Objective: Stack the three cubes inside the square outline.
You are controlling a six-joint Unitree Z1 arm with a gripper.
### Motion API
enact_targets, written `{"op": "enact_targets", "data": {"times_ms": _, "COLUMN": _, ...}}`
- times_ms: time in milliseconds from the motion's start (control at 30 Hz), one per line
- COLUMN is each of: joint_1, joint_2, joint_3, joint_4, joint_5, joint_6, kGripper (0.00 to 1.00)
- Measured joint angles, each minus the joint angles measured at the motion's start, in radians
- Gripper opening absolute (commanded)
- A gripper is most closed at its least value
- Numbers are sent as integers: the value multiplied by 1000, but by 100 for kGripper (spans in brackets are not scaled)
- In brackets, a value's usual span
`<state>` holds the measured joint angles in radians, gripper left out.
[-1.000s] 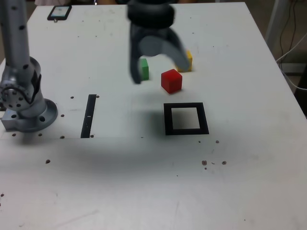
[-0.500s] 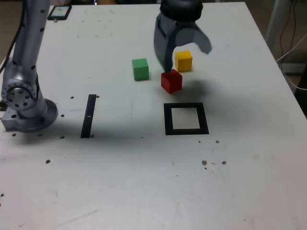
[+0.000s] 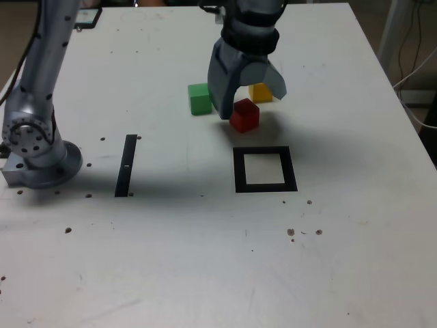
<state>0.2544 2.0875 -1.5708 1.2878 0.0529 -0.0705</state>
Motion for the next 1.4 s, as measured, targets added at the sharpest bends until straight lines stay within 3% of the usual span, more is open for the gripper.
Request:
{"op": "enact_targets", "data": {"times_ms": 267, "joint_1": 13, "joint_2": 33, "joint_3": -14, "joint_4": -6, "joint_5": 24, "joint_6": 1, "kGripper": 92}}
{"op": "enact_targets", "data": {"times_ms": 433, "joint_1": 20, "joint_2": 67, "joint_3": -16, "joint_4": -7, "joint_5": 2, "joint_6": 17, "kGripper": 84}}
{"op": "enact_targets", "data": {"times_ms": 867, "joint_1": 20, "joint_2": 71, "joint_3": -13, "joint_4": -10, "joint_5": -9, "joint_6": 44, "kGripper": 53}}
{"op": "enact_targets", "data": {"times_ms": 1133, "joint_1": 23, "joint_2": 71, "joint_3": -13, "joint_4": -13, "joint_5": -41, "joint_6": 79, "kGripper": 28}}
{"op": "enact_targets", "data": {"times_ms": 1400, "joint_1": 28, "joint_2": 68, "joint_3": -9, "joint_4": -25, "joint_5": -78, "joint_6": 144, "kGripper": 26}}
